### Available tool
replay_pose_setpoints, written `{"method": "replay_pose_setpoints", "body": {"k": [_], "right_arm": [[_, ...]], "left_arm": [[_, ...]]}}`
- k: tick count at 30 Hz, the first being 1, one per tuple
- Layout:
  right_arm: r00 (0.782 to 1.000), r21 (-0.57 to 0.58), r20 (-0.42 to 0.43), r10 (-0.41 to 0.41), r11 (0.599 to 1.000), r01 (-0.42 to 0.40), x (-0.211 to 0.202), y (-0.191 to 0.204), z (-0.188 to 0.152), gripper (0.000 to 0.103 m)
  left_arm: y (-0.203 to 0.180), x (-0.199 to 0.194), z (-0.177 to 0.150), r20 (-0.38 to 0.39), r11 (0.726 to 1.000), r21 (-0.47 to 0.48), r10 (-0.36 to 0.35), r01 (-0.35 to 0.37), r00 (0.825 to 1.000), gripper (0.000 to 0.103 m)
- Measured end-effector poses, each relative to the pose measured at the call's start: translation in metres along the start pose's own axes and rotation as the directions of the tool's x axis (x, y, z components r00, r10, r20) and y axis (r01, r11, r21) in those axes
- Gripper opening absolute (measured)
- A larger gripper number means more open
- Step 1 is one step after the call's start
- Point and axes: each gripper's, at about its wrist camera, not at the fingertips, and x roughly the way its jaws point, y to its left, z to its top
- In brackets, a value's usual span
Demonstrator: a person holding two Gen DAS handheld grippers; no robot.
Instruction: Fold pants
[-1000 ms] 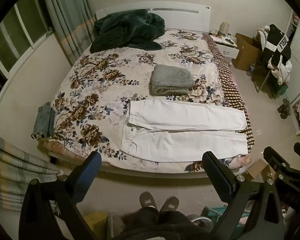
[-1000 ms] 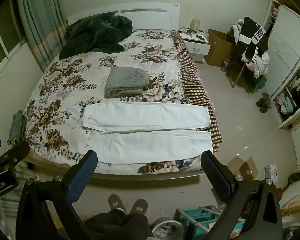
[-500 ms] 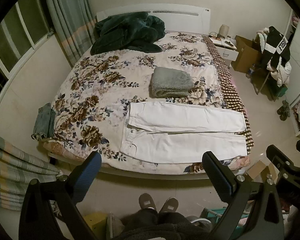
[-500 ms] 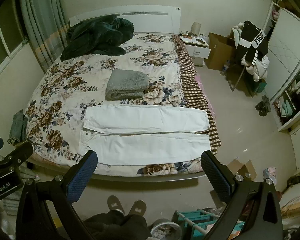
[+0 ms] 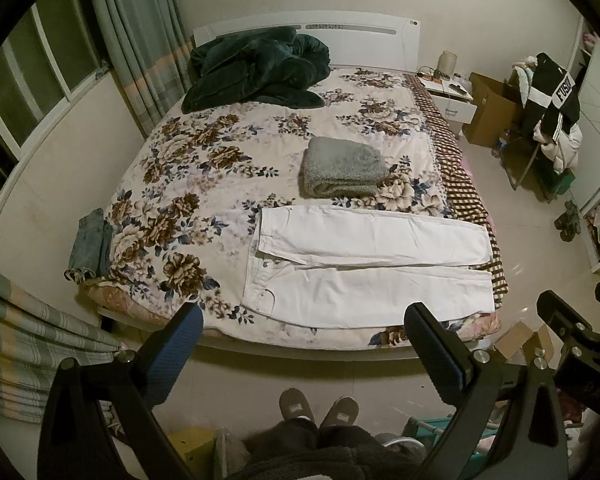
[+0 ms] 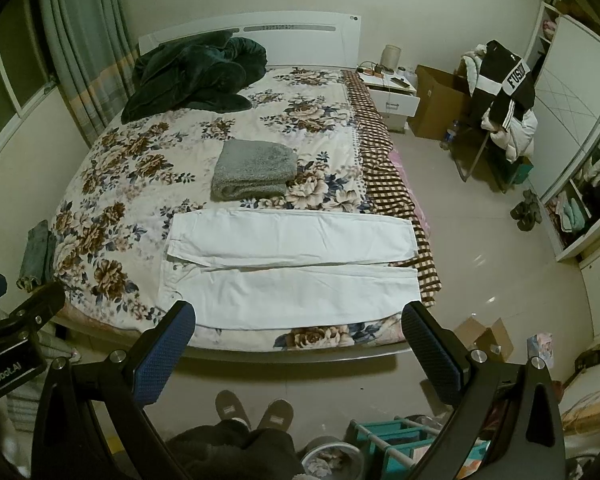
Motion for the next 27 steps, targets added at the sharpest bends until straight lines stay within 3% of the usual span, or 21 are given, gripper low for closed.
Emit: {"method": "replay_pose_setpoints", "body": {"k": [27], "right_arm": [[1.000,-0.008,-0.002,0.003,1.000,-0.003,-0.014,-0.005,-0.002,0.103]], "left_arm": [[0.005,-0.018,0.008,0.013,1.000,0.002,-0.002,0.002,1.000,0.103]]}}
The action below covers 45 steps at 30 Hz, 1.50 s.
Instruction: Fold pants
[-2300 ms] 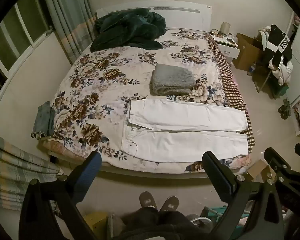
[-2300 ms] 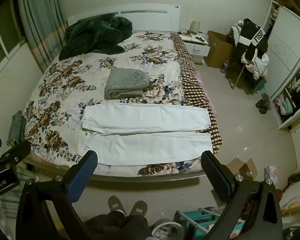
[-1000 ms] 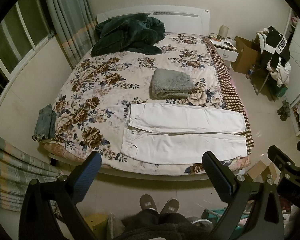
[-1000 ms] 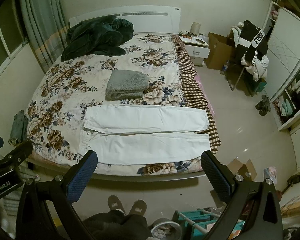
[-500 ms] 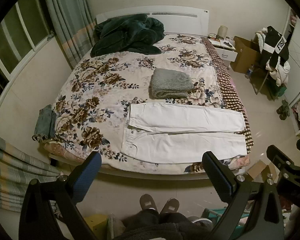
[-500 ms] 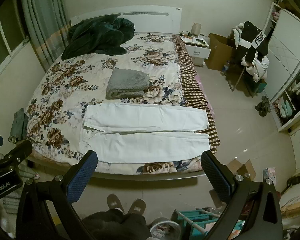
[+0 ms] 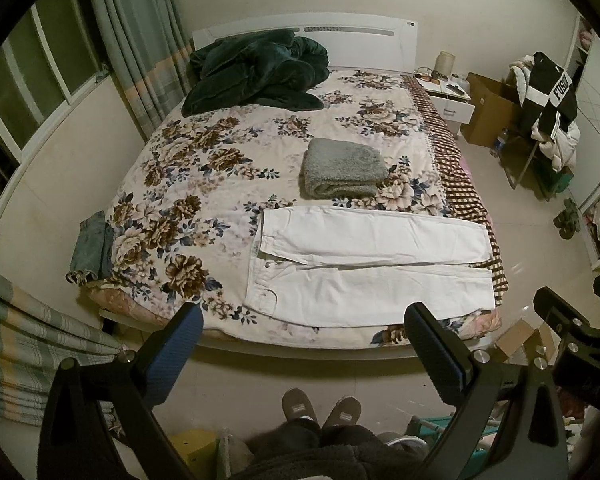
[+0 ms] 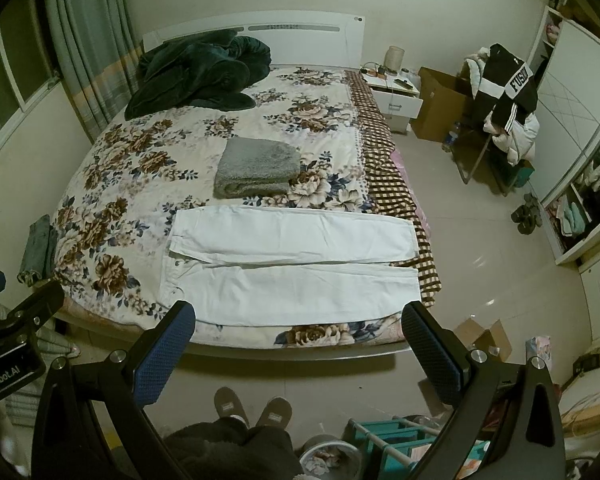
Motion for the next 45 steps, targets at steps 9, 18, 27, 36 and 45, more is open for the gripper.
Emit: {"method": "replay_pose_setpoints", "body": {"k": [9,18,27,36,45], "right_arm": [[1.000,-0.001,0.000,0.000,1.000,0.000,-0.001,0.001,0.000,0.103],[1.000,-0.003,0.001,-0.003,1.000,0.003,-0.007,0.005,0.001,0.103],[1.000,0.002,-0.009,0.006,1.000,-0.006,-0.008,0.004,0.004,0.103],[1.000,0.117,-0.011,-0.007,0.993,0.008,0.092,-0.041,0.039,0.103],[0.991,0.304,-0.122,-0.060,0.948,0.095,0.268,-0.098,0.104,0.103]], "left_arm": [[0.003,-0.004,0.003,0.006,1.000,0.000,0.001,-0.001,1.000,0.103],[0.002,-0.004,0.001,0.006,1.000,0.003,0.002,-0.002,1.000,0.103],[0.000,0.001,0.000,0.011,1.000,-0.002,0.012,-0.012,1.000,0.103],[-0.010,0.079,0.050,0.124,0.980,-0.066,0.193,-0.186,0.973,0.103],[-0.017,0.256,0.105,-0.110,0.966,-0.115,0.219,-0.231,0.970,0.103]]}}
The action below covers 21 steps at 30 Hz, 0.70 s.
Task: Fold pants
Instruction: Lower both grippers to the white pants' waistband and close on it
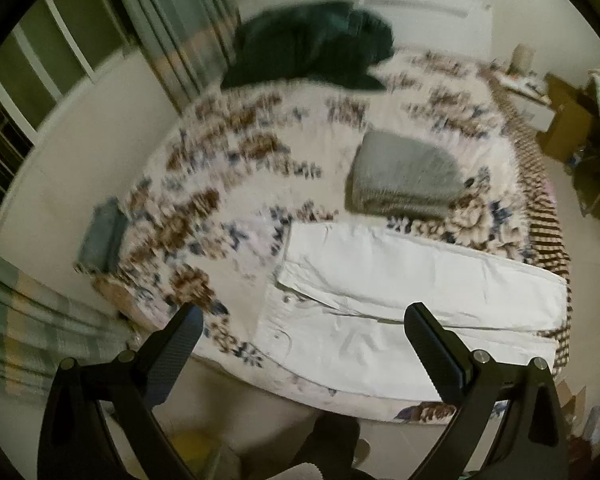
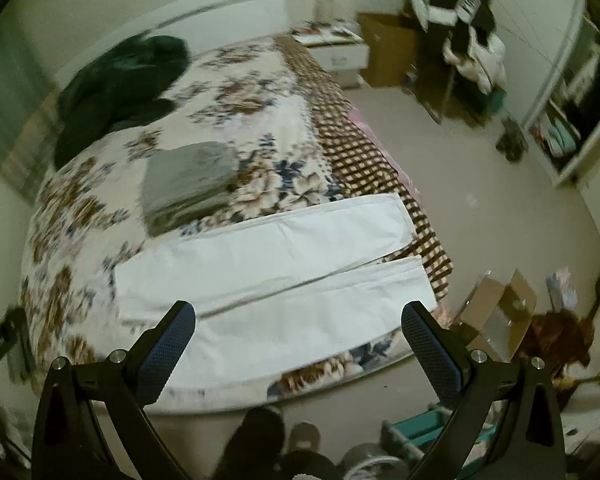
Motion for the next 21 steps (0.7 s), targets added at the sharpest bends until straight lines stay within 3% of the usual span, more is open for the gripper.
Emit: {"method": "replay_pose_setpoints", "body": {"k": [6,13,17,21], "right_arm": [[0.993,0.189,-0.108,-0.048,0.980,0.068,0.166,-0.016,0.067,0.103],[0.966,0.353,-0.251,-0.054,0.925,0.144,0.371,-0.045,0.116,0.103],[0.949,0.419,-0.313,-0.048,0.889,0.183,0.458,-0.059,0.127,0.103],[0.927,0.421,-0.365,-0.081,0.874,0.242,0.510,-0.065,0.125,0.103]], "left_arm": [[-0.025,0.140,0.052,-0.176,0.992,-0.129,-0.008,-0.015,0.984,0.103],[-0.037,0.310,0.091,-0.339,0.952,-0.288,-0.004,-0.100,0.941,0.103],[-0.043,0.400,0.103,-0.433,0.934,-0.324,-0.008,-0.147,0.901,0.102],[-0.038,0.464,0.110,-0.500,0.917,-0.352,-0.015,-0.187,0.866,0.099]]}}
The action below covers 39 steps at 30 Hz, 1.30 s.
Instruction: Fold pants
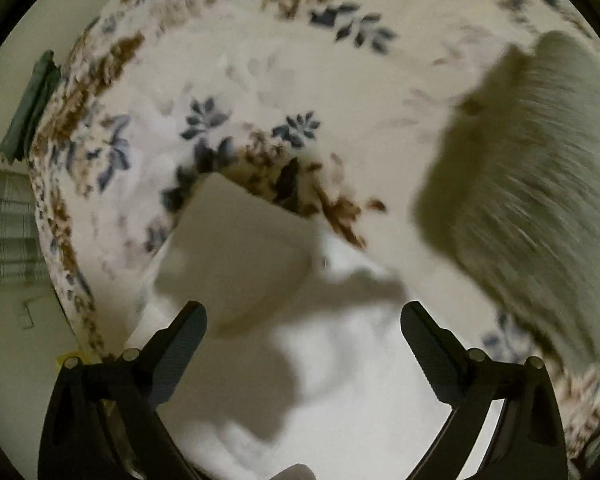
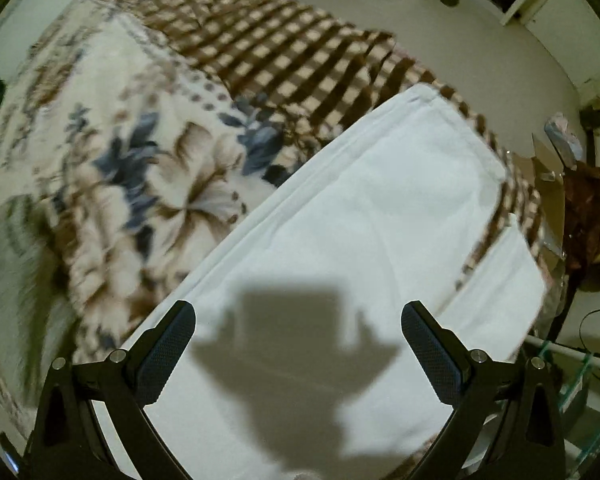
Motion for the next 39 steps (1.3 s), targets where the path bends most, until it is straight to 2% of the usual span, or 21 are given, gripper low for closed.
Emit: {"method": "replay_pose_setpoints", "body": {"k": [3,7,10,11,12,13,15,16,19,20,21,22,23,26,28,30,33,34,35,36,39], "right_arm": [[0.999,-0.010,-0.015,-0.033,0.999,0.033,0.028,0.009,0.011,0.103],[0.998,0.008,-0.038,-0.052,0.999,0.052,0.058,0.018,0.027,0.103],[0.995,0.024,-0.070,-0.064,0.998,0.066,0.075,0.025,0.036,0.103],[0.994,0.031,-0.087,-0.071,0.997,0.074,0.081,0.026,0.040,0.103],[0.992,0.043,-0.102,-0.070,0.996,0.075,0.087,0.027,0.042,0.103],[0.991,0.057,-0.117,-0.068,0.996,0.075,0.091,0.026,0.045,0.102],[0.989,0.090,-0.139,-0.052,0.994,0.065,0.099,0.022,0.049,0.097],[0.988,0.105,-0.148,-0.047,0.992,0.063,0.102,0.020,0.050,0.095],[0.988,0.117,-0.149,-0.033,0.992,0.051,0.107,0.016,0.053,0.075],[0.989,0.110,-0.147,-0.032,0.993,0.048,0.106,0.015,0.053,0.057],[0.990,0.098,-0.140,-0.028,0.994,0.042,0.104,0.015,0.053,0.030],[0.991,0.093,-0.132,-0.019,0.995,0.031,0.100,0.014,0.050,0.016],[0.993,0.083,-0.115,-0.005,0.996,0.015,0.094,0.013,0.047,0.009],[0.998,0.025,-0.064,-0.001,1.000,0.003,0.069,0.011,0.039,0.006],[0.999,-0.002,-0.039,0.015,1.000,-0.015,0.050,0.002,0.029,0.005],[0.999,-0.021,-0.024,0.038,0.999,-0.038,0.031,-0.013,0.015,0.005],[0.997,-0.033,-0.009,0.071,0.997,-0.072,0.000,-0.047,-0.009,0.004],[0.997,-0.037,-0.009,0.080,0.996,-0.081,-0.017,-0.064,-0.019,0.004],[0.996,-0.038,-0.011,0.088,0.995,-0.088,-0.025,-0.080,-0.031,0.004],[0.996,-0.043,-0.015,0.090,0.995,-0.090,-0.037,-0.094,-0.036,0.004],[0.996,-0.057,-0.039,0.078,0.995,-0.080,-0.062,-0.151,-0.075,0.004]], "left_arm": [[0.000,0.025,0.019,-0.032,0.999,-0.052,-0.008,0.006,0.999,0.099],[0.003,0.049,0.032,-0.084,0.991,-0.124,-0.067,0.057,0.994,0.099],[0.001,0.057,0.031,-0.075,0.992,-0.112,-0.073,0.064,0.994,0.097],[-0.001,0.055,0.027,-0.052,0.994,-0.084,-0.075,0.070,0.996,0.091],[-0.002,0.052,0.023,-0.031,0.995,-0.054,-0.080,0.078,0.996,0.079],[-0.002,0.048,0.019,-0.013,0.996,-0.031,-0.083,0.082,0.997,0.072],[0.006,0.038,0.009,0.022,0.996,-0.003,-0.086,0.087,0.996,0.033],[0.012,0.036,0.005,0.025,0.992,-0.007,-0.124,0.124,0.992,0.030],[0.033,0.025,-0.007,0.052,0.963,-0.033,-0.265,0.267,0.963,0.020],[0.037,0.022,-0.011,0.055,0.955,-0.031,-0.292,0.294,0.955,0.014],[0.041,0.016,-0.017,0.066,0.941,-0.020,-0.337,0.338,0.939,0.008],[0.044,0.010,-0.022,0.083,0.935,-0.013,-0.351,0.353,0.933,0.008],[0.048,0.001,-0.029,0.106,0.928,-0.002,-0.371,0.373,0.923,0.008],[0.065,-0.019,-0.045,0.150,0.908,0.023,-0.417,0.418,0.896,0.008],[0.094,-0.025,-0.051,0.173,0.890,0.027,-0.453,0.455,0.875,0.008],[0.121,-0.040,-0.069,0.209,0.874,0.022,-0.479,0.485,0.853,0.004],[0.160,-0.063,-0.083,0.239,0.847,0.005,-0.517,0.532,0.822,0.003],[0.178,-0.071,-0.103,0.249,0.842,0.008,-0.524,0.539,0.815,0.003],[0.195,-0.075,-0.119,0.245,0.838,0.006,-0.530,0.545,0.812,0.003],[0.202,-0.074,-0.131,0.240,0.843,0.008,-0.524,0.538,0.818,0.003],[0.238,-0.057,-0.179,0.193,0.866,-0.018,-0.487,0.499,0.852,0.003]]}}
